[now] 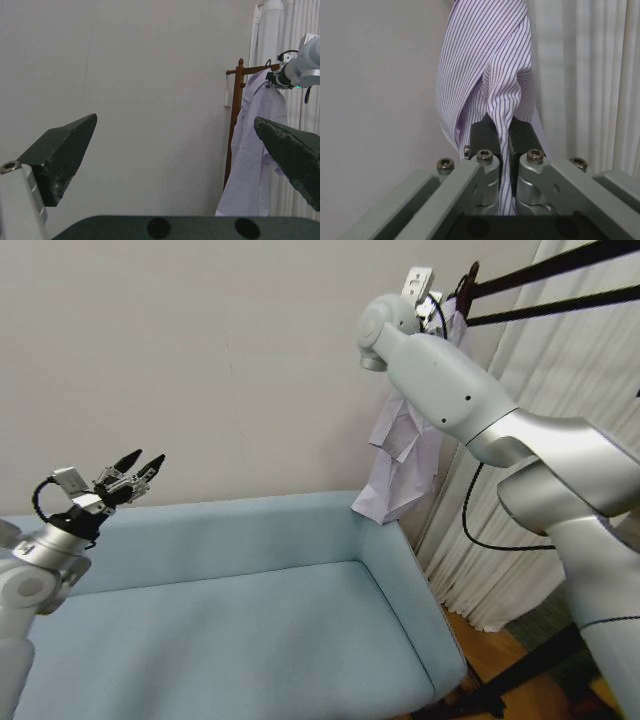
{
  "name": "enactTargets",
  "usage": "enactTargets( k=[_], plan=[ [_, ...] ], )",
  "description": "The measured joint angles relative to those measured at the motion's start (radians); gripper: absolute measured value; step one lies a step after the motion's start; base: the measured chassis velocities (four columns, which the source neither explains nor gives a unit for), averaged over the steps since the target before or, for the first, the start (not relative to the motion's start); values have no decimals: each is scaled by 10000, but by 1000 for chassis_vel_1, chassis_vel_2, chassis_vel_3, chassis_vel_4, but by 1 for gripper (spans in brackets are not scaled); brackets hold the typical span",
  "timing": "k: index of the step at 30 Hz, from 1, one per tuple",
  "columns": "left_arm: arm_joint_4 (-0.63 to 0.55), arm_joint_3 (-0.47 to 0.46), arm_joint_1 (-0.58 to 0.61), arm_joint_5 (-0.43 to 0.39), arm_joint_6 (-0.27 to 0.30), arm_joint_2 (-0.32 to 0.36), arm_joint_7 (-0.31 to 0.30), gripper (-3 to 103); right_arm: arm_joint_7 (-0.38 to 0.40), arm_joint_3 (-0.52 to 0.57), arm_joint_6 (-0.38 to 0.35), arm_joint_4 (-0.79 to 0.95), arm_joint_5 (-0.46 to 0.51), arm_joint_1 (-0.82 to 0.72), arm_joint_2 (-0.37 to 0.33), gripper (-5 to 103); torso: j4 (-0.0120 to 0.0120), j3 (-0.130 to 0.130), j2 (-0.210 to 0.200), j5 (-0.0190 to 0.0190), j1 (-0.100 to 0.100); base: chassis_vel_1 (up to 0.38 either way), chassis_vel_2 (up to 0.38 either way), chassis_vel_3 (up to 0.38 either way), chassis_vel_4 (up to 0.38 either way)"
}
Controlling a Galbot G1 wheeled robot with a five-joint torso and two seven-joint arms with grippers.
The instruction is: Pick up the clothes from the sofa and hang them on the clothes hanger.
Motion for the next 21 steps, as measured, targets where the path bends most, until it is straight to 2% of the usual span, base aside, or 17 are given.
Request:
enactTargets(
  k=[9,13,21],
  plan=[
    [13,56,70,97,7,-57,2,100,-908,336,-28,-1001,-786,-220,-264,2,-3,0,0,1,-2,0,0,0,0],
    [13,78,78,140,11,-106,5,100,-1547,440,-29,-1775,-1346,-219,-403,2,-2,0,0,2,-2,0,0,0,0],
    [-1,122,69,191,33,-180,76,100,-2233,470,25,-2375,-2004,-95,-632,2,0,-1,0,3,-1,0,0,0,0]
  ],
)
